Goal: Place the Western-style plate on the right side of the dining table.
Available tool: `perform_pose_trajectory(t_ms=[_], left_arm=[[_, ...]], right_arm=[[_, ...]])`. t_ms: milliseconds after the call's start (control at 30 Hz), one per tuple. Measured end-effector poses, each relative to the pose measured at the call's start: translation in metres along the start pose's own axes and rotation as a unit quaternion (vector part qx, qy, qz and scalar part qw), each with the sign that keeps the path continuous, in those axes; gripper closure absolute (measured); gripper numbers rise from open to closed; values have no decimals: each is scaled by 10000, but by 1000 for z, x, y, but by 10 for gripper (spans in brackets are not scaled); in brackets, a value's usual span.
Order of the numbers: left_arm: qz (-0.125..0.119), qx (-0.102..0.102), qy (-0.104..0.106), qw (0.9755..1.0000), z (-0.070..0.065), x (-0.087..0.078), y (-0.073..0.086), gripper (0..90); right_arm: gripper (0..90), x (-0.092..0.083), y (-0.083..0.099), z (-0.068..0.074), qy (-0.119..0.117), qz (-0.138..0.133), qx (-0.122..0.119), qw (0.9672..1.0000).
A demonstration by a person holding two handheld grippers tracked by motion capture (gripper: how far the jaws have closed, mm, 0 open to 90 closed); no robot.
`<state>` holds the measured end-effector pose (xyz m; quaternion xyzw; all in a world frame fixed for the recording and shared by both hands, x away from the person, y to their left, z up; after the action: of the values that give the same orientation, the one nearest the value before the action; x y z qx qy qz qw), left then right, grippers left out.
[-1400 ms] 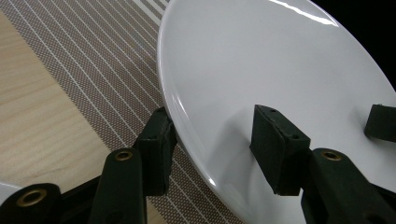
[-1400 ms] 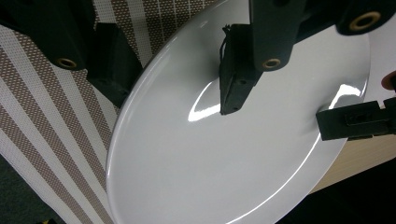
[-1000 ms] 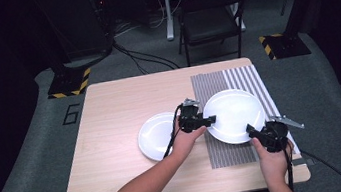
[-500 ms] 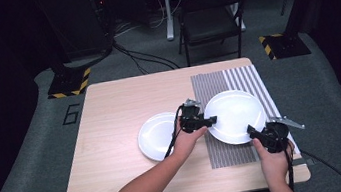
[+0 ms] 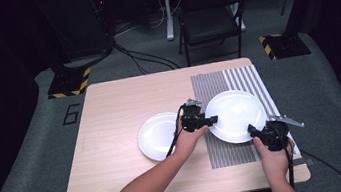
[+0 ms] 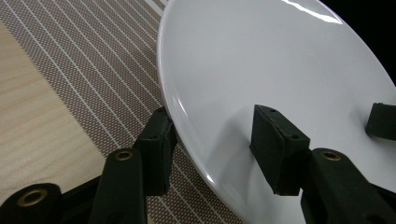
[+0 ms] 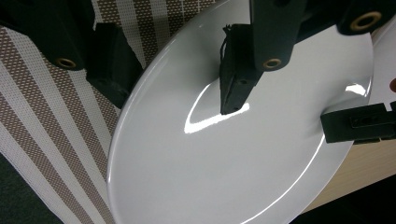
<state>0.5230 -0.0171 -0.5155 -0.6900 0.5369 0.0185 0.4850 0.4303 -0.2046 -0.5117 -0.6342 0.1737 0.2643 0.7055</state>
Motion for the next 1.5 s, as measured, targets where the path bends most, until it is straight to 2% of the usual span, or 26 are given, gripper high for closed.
perform_pose_trajectory(t_ms=[367, 700, 1067, 1400, 1500], left_arm=[[23, -2, -90, 10000, 3, 6, 1, 502], [46, 9, -101, 9999, 3, 9, 3, 503], [61, -21, -140, 9999, 3, 17, 5, 503], [49, -73, -175, 9998, 7, 28, 2, 506], [30, -8, -236, 9997, 8, 29, -1, 506]], right_arm=[[492, 7, 4, -2, 6, 42, 26, 10000], [489, 8, 5, -5, 32, 44, -62, 10000], [478, 14, 10, -12, 33, 114, 28, 9999], [476, 25, 8, -20, 78, 117, 20, 9999], [476, 29, 7, -21, 89, 96, 38, 9999]])
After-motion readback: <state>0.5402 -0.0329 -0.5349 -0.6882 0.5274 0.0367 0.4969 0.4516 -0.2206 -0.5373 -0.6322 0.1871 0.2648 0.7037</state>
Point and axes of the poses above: each handheld gripper's, and its own axes: x roughly forward along the jaws, y roughly out of its underside, z roughly to its left, the point moved 7 cm from there along x, roughly forward along the jaws, and after that the axes turned 14 degrees about -x, right-handed, at the moved point
